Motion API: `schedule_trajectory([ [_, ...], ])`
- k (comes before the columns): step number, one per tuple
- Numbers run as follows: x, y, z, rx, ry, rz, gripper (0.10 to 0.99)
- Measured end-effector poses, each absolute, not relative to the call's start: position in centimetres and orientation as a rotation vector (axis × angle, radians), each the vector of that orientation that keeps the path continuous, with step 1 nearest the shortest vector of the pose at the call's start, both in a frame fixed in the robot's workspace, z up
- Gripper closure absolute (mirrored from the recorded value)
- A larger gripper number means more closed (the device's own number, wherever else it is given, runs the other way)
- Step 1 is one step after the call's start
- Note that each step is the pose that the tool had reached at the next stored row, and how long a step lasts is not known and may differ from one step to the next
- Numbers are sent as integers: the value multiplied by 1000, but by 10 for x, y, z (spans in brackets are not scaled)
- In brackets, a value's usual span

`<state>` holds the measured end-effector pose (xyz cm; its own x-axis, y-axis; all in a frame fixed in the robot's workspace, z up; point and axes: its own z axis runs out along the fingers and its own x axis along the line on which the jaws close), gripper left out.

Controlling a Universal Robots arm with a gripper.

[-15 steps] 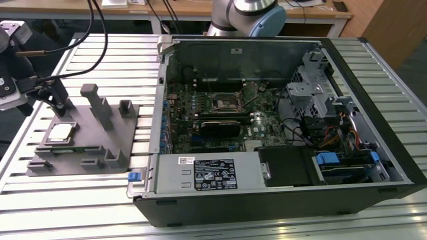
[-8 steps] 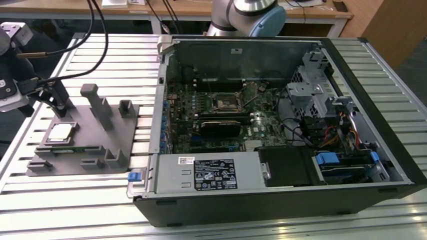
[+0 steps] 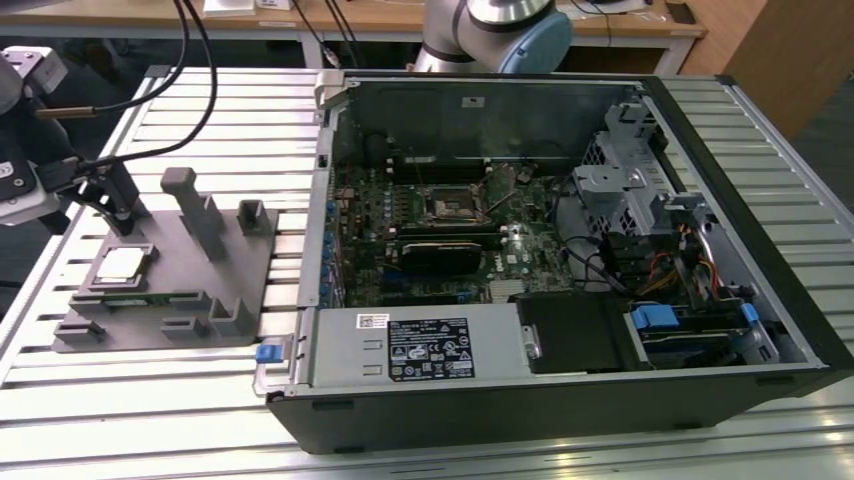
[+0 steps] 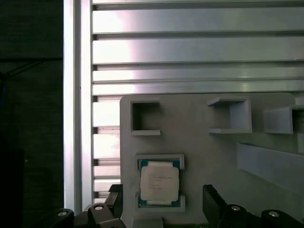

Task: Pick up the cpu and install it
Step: 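Pick up the cpu and move it towards the insertion slot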

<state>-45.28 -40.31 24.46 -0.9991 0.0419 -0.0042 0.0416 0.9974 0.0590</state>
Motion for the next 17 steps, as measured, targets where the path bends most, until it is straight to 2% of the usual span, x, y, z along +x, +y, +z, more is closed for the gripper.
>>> schedule_trajectory([
  [17, -453, -403, 240, 66, 3134, 100, 325],
])
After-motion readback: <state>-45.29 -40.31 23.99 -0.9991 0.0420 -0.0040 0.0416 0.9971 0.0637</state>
